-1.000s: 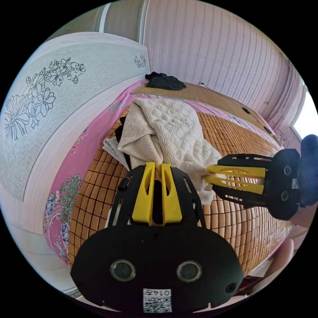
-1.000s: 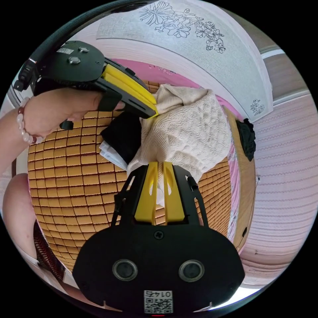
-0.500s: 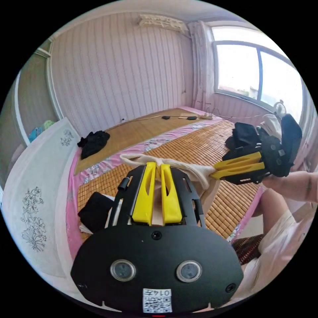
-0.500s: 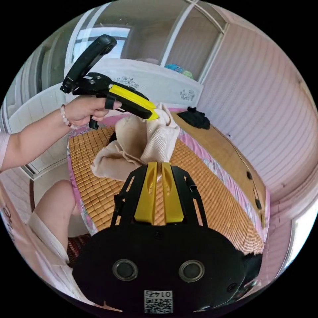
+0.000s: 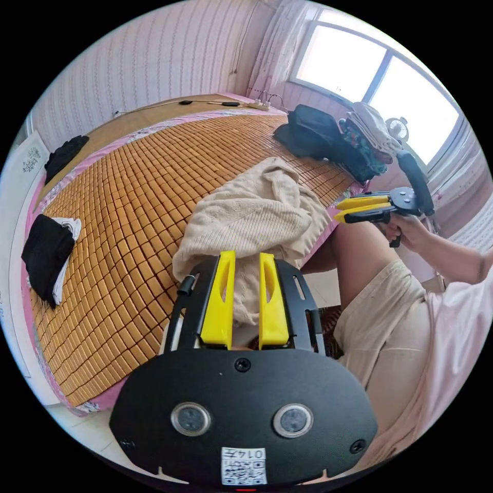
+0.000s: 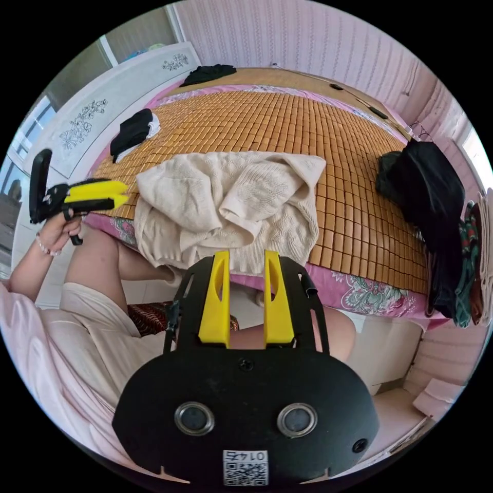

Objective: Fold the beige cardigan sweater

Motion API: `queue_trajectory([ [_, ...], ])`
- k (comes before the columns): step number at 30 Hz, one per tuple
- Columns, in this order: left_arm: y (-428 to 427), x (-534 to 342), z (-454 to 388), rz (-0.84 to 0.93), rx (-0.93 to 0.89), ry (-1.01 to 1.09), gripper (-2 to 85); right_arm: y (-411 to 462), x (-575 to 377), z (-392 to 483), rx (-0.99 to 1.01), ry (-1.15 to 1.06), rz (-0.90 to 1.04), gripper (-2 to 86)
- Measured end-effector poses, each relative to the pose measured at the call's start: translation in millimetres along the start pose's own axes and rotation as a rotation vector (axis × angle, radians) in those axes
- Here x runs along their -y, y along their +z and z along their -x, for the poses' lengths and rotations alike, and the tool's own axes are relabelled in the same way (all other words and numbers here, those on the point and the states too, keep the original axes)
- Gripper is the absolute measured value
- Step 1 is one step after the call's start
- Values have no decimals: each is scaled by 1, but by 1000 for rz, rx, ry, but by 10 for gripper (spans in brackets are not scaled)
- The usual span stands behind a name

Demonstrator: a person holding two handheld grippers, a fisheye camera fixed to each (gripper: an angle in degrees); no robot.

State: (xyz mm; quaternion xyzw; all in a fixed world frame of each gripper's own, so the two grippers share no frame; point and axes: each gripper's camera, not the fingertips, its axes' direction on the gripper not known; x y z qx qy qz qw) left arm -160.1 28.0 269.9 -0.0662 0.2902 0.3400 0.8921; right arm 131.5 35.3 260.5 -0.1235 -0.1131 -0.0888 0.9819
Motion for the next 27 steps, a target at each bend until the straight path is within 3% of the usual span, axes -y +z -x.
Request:
queue_trajectory([
  [5,16,18,-41,33,-6,78,107,9,21,-37,95,53,-51,154],
  [10,63,72,-85,89,13,196,137,45,53,-46,164,11,74,160],
  [14,129,99,-70,279,48,133,123,81,52,-58,69,-6,209,64],
  [17,125,101,-39,253,-105,11,80,64,39,-71,105,-46,141,36],
  [23,41,73,-10,50,-117,42,51,-26,6,-110,272,-219,-144,20],
  [27,-33,76,31,-143,-95,19,51,-79,44,-141,448,-324,-289,19],
])
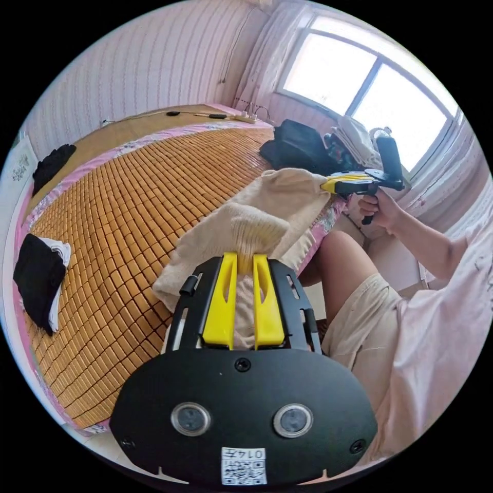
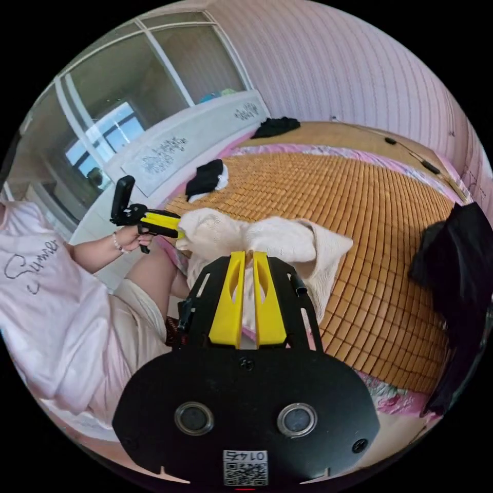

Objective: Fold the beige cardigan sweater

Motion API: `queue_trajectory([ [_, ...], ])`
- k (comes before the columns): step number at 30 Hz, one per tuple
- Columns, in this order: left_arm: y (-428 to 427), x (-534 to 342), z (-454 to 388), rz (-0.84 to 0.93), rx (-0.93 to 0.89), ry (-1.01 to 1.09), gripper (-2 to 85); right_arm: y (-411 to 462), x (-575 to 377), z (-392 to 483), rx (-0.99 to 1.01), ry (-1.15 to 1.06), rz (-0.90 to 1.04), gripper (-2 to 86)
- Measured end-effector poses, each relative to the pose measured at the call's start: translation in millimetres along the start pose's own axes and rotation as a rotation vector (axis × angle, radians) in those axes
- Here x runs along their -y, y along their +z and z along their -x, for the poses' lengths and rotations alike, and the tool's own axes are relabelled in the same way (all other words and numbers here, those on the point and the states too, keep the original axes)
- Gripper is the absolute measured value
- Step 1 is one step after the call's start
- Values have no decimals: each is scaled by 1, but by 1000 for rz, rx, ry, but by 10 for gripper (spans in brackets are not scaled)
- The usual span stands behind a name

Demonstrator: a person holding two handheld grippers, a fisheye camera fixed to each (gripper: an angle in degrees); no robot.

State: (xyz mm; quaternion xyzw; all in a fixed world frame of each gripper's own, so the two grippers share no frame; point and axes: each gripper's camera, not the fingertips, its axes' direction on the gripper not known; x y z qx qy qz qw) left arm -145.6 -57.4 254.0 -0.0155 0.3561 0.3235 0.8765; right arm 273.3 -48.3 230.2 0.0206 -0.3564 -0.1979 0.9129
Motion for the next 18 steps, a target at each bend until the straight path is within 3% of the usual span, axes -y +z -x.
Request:
queue_trajectory([
  [2,-18,24,23,-70,67,-36,53,3,40,-17,30,-6,-58,22],
  [6,-25,70,101,-173,312,-272,62,51,119,-67,-218,153,-76,35],
  [10,-31,63,119,-175,326,-308,73,73,126,-61,-334,127,-44,56],
  [18,111,34,56,224,152,-58,81,213,24,20,-244,-121,417,75],
])
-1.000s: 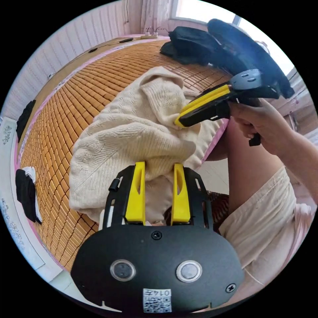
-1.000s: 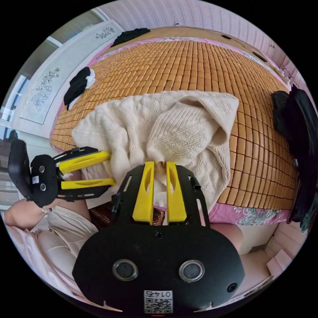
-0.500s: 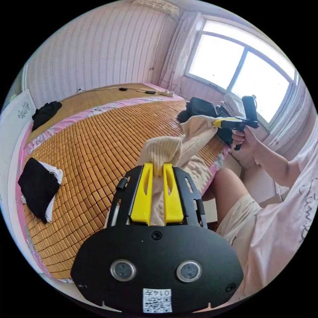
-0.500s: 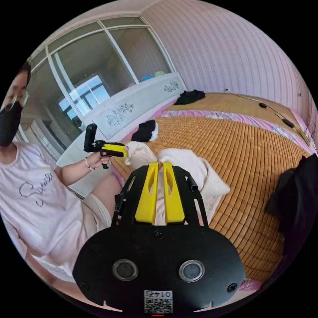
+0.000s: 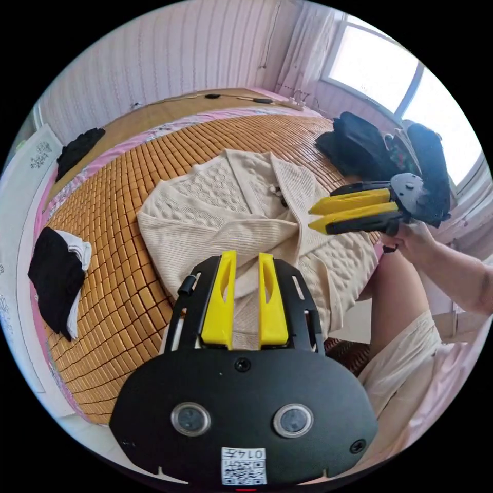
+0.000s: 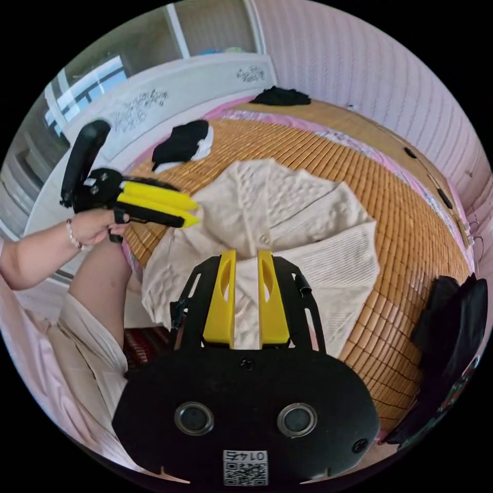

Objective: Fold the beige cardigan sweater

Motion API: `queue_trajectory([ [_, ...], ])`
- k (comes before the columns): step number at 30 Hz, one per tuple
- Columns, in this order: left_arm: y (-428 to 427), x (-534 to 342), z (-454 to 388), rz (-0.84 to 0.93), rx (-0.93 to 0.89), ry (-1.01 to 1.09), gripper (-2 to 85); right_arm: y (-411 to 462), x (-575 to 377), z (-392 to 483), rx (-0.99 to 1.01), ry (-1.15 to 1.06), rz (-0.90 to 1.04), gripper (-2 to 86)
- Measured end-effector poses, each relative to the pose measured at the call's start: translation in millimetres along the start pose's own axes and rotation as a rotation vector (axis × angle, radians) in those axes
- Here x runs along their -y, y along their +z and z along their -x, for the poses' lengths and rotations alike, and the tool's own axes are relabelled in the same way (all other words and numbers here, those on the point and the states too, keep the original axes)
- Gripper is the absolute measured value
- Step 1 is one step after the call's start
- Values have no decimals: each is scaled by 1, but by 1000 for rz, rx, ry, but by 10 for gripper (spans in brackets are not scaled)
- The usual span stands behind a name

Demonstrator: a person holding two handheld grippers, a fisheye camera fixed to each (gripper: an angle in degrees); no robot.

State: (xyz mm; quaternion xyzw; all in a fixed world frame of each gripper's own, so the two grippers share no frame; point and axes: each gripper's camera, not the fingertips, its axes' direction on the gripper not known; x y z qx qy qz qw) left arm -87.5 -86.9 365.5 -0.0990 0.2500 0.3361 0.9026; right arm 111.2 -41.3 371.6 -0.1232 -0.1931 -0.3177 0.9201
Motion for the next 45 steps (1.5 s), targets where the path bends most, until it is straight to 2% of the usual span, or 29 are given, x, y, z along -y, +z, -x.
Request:
queue_trajectory([
  [3,31,18,-2,72,5,-7,90,42,4,7,-52,39,122,80],
  [6,54,29,9,128,28,-27,77,46,7,-7,-34,90,70,49],
  [10,49,28,23,109,-6,-28,34,33,10,-27,90,97,79,17],
  [15,-22,-4,51,-86,-110,-62,7,-53,-22,-67,149,103,-123,2],
  [19,-63,-29,70,-194,-234,-58,-3,-84,-40,-97,284,132,-165,1],
  [23,-55,-33,59,-125,-110,-45,-9,-68,-42,-99,273,190,-151,2],
  [25,-47,-34,53,-105,-104,-36,-9,-57,-37,-88,275,181,-139,7],
  [28,-48,-38,50,-99,-94,-30,-9,-39,-16,-60,102,129,-129,35],
  [30,-53,-42,53,-101,-96,-47,-9,-12,14,-43,33,101,-89,91],
  [32,-58,-45,57,-107,-89,-71,-9,18,38,-33,43,58,37,94],
  [34,-63,-49,61,-107,-83,-86,-9,29,48,-31,30,70,84,27],
  [41,-109,-93,88,-123,16,-110,-9,-84,-15,-85,-33,189,-168,3],
  [43,-129,-118,107,-108,81,-152,-9,-118,-46,-116,-162,257,-160,1],
  [45,-147,-161,144,-65,179,-289,-9,-144,-89,-170,-396,406,-66,-1],
])
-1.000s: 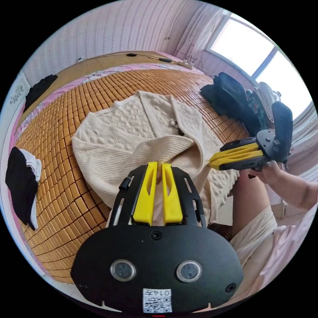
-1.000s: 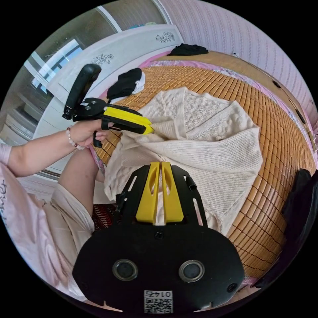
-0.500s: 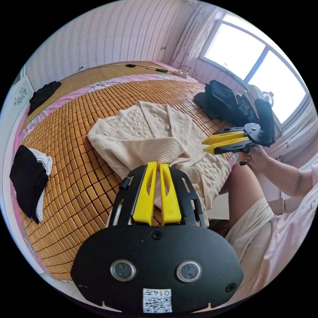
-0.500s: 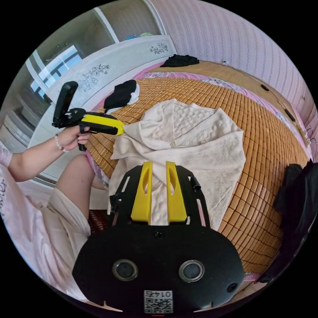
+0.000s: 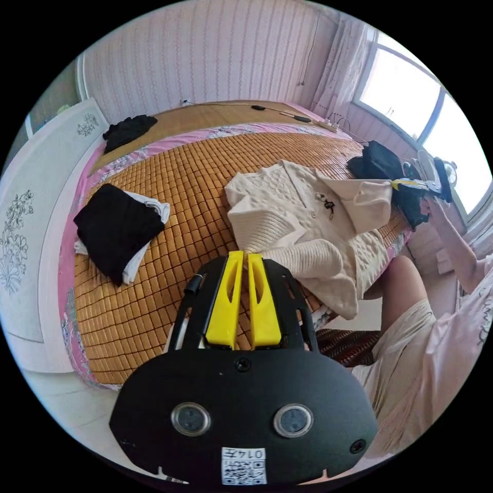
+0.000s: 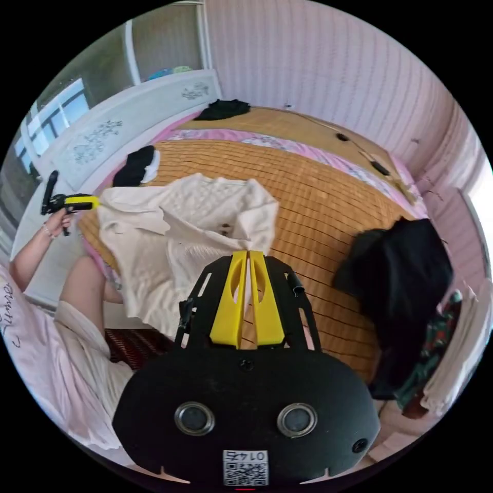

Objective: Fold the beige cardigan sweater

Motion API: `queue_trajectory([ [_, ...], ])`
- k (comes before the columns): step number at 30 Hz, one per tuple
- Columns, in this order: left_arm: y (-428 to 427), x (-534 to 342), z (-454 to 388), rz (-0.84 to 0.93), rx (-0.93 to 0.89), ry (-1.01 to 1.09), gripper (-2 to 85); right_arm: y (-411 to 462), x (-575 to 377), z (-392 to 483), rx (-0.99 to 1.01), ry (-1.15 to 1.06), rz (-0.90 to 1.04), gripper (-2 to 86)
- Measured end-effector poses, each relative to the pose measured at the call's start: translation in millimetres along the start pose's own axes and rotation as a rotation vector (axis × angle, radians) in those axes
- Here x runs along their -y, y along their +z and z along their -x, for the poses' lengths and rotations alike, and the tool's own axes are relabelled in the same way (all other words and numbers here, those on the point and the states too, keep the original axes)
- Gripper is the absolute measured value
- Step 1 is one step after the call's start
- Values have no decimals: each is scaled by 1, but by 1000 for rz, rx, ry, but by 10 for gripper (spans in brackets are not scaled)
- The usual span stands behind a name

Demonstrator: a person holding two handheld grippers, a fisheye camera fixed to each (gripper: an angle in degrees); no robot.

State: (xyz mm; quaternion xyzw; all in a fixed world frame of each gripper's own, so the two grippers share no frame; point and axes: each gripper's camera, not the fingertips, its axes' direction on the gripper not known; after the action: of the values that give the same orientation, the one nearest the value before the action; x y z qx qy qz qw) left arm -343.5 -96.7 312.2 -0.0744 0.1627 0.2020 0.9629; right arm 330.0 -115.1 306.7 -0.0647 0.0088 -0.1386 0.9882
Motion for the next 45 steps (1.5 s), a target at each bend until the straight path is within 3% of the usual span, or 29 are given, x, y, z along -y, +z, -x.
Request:
queue_trajectory([
  [3,0,-36,63,111,102,-226,-9,21,-8,-59,-204,136,188,7],
  [6,-18,-46,86,59,134,-326,-9,27,14,-43,-159,79,144,30],
  [10,-5,-9,62,12,33,-227,-5,61,76,33,-37,-125,74,43],
  [14,76,57,9,87,-81,-113,29,126,150,136,183,-308,89,55],
  [17,143,84,-27,212,-50,-44,41,180,177,172,273,-250,148,54],
  [19,151,88,-38,141,-15,7,31,208,180,175,281,-174,204,51],
  [23,162,106,-34,191,-8,91,4,212,173,157,350,-39,87,15],
  [29,189,159,-40,232,195,238,-6,216,181,167,220,31,97,3],
  [33,185,182,-27,209,131,94,-4,204,181,163,248,37,98,1],
  [35,161,174,-30,133,104,80,-4,177,165,170,239,-21,26,2],
  [39,88,100,-67,-16,110,193,-7,107,86,225,444,-253,-15,6],
  [45,59,-37,-152,157,-118,235,8,70,-7,338,627,-429,129,62],
])
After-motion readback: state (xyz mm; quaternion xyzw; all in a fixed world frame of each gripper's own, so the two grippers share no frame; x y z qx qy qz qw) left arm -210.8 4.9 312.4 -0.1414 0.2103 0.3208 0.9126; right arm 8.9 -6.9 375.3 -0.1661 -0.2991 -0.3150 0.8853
